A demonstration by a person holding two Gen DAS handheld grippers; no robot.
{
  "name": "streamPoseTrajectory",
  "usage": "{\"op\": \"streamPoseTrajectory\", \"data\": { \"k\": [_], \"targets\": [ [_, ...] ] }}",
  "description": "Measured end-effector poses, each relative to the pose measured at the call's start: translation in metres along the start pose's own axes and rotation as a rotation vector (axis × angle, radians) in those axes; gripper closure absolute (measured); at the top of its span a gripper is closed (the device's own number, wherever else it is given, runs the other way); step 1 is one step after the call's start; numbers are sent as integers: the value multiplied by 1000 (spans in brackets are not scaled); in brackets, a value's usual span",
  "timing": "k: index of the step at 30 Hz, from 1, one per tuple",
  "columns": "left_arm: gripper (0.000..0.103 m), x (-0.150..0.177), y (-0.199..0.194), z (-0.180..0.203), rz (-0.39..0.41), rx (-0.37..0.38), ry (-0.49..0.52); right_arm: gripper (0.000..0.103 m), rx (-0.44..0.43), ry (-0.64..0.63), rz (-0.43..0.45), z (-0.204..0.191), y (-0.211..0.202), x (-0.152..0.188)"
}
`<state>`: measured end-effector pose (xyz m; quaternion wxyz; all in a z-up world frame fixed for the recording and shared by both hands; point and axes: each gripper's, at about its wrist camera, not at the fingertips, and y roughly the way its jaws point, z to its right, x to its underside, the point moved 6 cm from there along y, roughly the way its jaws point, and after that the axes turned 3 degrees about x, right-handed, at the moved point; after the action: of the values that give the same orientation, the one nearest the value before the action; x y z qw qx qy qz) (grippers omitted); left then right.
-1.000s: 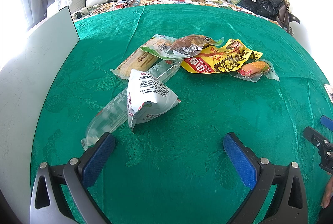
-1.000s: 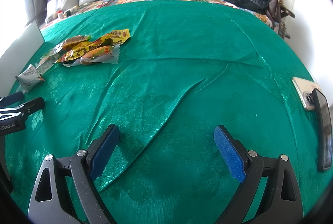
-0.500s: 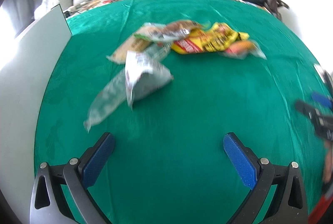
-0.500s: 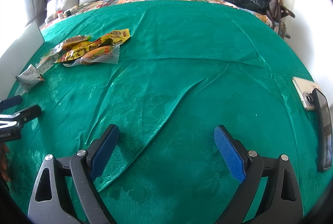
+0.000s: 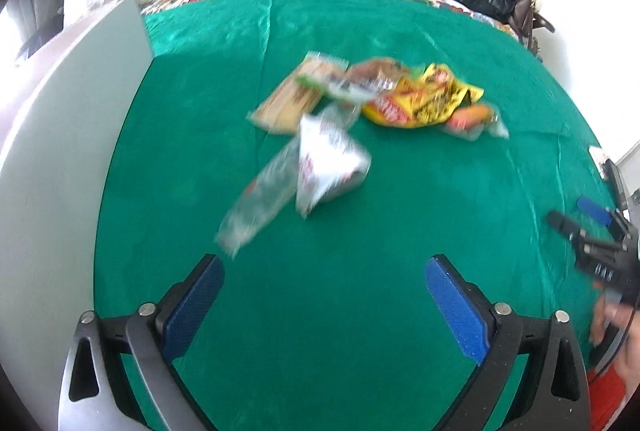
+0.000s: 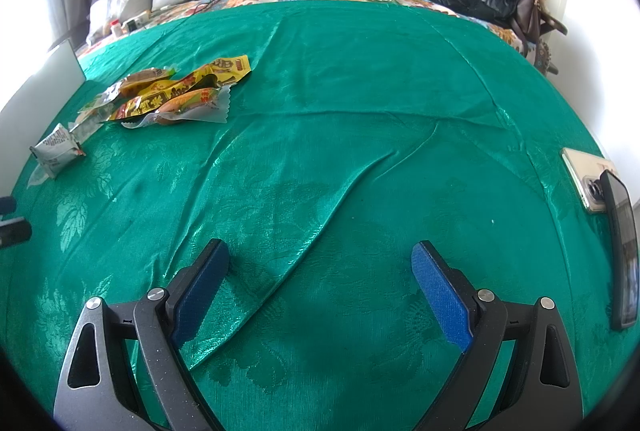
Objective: Organize snacks
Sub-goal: 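Grasp the white-silver snack bag with the left tool and lift it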
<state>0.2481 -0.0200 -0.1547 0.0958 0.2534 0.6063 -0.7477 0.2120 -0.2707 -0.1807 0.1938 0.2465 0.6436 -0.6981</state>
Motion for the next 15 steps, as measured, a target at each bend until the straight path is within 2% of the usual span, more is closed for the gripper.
{"op": "streamPoseTrajectory", "data": {
  "k": [1,3,5,7,8,11,15],
  "targets": [
    [10,-7,4,4,7,-15,26,8,0,0,0,0,0,0],
    [23,-19,12,12,20,-58,83,8,0,0,0,0,0,0],
    [31,-29,21,17,31,-90,128,8,0,0,0,0,0,0],
    [46,-38,24,20,59,-128,172,8,0,0,0,0,0,-1],
    [64,-41,24,21,78,-147,192,8,0,0,0,0,0,-1],
    [66,-38,18,19,100,-79,163,8,-1,0,-1,0,0,0],
    [66,-17,-5,19,108,-21,133,8,-1,1,-1,0,0,0]
  ]
}}
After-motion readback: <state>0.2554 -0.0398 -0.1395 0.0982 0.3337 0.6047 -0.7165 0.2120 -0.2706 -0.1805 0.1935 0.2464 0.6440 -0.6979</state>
